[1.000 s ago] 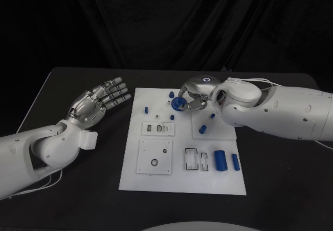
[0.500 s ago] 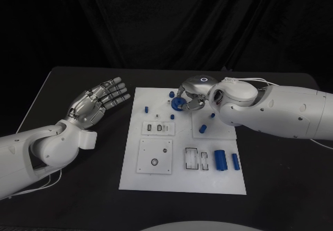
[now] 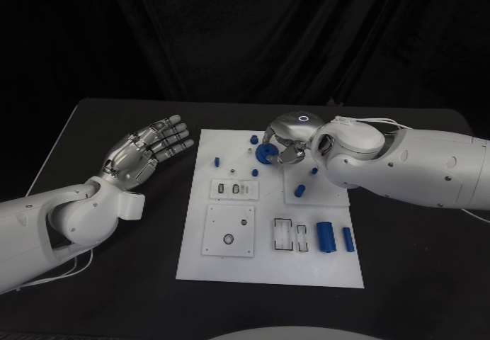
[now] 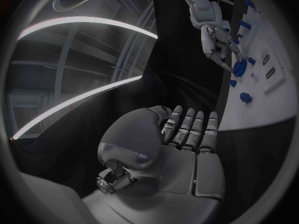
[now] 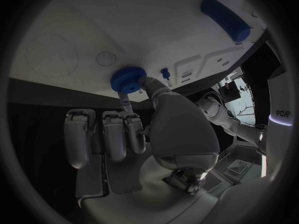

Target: Assemble the parts on the task board

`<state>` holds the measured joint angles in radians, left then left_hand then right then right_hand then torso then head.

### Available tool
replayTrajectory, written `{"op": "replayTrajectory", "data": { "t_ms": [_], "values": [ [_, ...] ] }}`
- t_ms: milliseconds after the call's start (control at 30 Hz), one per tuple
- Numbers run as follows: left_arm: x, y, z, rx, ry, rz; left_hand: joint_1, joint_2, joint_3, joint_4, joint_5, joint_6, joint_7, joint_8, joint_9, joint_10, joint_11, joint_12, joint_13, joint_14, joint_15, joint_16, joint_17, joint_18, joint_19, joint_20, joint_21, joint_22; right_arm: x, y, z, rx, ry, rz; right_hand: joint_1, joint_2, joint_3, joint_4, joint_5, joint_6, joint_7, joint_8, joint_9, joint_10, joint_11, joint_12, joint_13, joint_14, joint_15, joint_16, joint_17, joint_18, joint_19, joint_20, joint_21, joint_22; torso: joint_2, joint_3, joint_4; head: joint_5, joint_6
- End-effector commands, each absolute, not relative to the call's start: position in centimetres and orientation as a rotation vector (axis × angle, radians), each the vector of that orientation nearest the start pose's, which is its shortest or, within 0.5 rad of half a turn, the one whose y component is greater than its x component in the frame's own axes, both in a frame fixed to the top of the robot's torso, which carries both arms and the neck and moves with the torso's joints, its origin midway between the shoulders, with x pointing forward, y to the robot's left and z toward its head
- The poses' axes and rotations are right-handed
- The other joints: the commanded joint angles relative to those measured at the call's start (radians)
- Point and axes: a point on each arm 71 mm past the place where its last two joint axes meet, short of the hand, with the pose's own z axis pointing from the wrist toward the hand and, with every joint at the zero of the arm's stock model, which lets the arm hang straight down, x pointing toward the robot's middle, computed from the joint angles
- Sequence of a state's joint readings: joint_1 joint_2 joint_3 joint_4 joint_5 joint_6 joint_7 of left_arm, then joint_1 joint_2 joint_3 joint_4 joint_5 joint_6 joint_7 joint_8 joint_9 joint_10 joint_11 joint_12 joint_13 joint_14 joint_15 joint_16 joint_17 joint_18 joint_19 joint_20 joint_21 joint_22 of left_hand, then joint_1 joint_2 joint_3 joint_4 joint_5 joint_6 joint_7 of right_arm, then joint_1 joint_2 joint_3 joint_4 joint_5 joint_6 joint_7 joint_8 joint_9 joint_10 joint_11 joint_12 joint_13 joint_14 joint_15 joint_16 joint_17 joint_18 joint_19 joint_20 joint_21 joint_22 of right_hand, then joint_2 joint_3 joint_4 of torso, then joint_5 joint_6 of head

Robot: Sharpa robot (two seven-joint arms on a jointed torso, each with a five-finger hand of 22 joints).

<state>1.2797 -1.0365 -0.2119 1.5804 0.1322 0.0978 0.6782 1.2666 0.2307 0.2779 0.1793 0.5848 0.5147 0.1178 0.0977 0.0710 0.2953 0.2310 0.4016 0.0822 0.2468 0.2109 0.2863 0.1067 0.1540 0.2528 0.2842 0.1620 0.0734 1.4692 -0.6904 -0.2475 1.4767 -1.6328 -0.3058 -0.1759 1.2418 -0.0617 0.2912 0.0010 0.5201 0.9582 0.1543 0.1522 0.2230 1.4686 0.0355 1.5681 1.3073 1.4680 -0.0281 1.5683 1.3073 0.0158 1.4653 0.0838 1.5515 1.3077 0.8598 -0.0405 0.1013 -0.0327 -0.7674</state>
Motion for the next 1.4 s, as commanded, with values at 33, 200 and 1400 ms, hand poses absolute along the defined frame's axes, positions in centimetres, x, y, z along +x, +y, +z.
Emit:
{"op": "replayTrajectory", "data": {
  "t_ms": [33, 200, 1400],
  "values": [
    [45.5, 27.6, -17.5, -1.070, 1.261, -1.955, -0.012, -0.003, 0.005, 0.000, 0.006, -0.004, 0.005, 0.003, 0.001, 0.002, 0.004, 0.005, 0.001, 0.000, 0.007, 0.003, 0.001, -0.014, 0.001, 0.003, 0.003, 0.001, 50.3, -13.9, -12.1, -0.482, 1.442, 0.545, 0.009, 0.014, 0.000, 0.002, -0.007, 0.064, -0.053, 0.031, 0.080, 0.102, -0.008, 0.003, 0.263, 0.103, -0.008, 0.003, 0.263, -0.011, 0.095, -0.009, 0.004, 0.255, 0.000, 0.0002, 0.0001, 0.002, -0.004],
    [45.5, 27.6, -17.5, -1.070, 1.258, -1.958, -0.012, -0.003, 0.005, 0.000, 0.006, -0.001, 0.005, 0.003, 0.001, 0.003, 0.004, 0.007, 0.001, 0.001, 0.007, 0.005, 0.001, -0.014, 0.002, 0.003, 0.004, 0.001, 50.0, -13.7, -11.8, -0.472, 1.425, 0.578, 0.008, 0.015, 0.001, 0.003, -0.007, 0.065, -0.055, 0.032, 0.084, 0.102, -0.009, 0.003, 0.263, 0.103, -0.009, 0.003, 0.263, -0.011, 0.097, -0.010, 0.007, 0.256, 0.001, 0.0001, 0.0009, -0.003, -0.003],
    [45.5, 27.2, -17.6, -1.069, 1.265, -1.966, -0.012, -0.002, 0.006, 0.000, 0.006, -0.001, 0.005, 0.003, 0.001, 0.002, 0.004, 0.006, 0.001, 0.001, 0.008, 0.005, 0.001, -0.014, 0.003, 0.003, 0.005, 0.002, 51.3, -11.4, -12.5, -0.510, 1.512, 0.509, -0.002, 0.017, 0.012, 0.008, -0.049, 0.011, -0.040, -0.008, 0.101, 0.102, 0.002, 0.003, 0.263, 0.103, -0.003, 0.003, 0.263, -0.007, 0.089, -0.008, -0.006, 0.250, 0.001, -0.0008, 0.0014, -0.007, -0.010]
  ]
}}
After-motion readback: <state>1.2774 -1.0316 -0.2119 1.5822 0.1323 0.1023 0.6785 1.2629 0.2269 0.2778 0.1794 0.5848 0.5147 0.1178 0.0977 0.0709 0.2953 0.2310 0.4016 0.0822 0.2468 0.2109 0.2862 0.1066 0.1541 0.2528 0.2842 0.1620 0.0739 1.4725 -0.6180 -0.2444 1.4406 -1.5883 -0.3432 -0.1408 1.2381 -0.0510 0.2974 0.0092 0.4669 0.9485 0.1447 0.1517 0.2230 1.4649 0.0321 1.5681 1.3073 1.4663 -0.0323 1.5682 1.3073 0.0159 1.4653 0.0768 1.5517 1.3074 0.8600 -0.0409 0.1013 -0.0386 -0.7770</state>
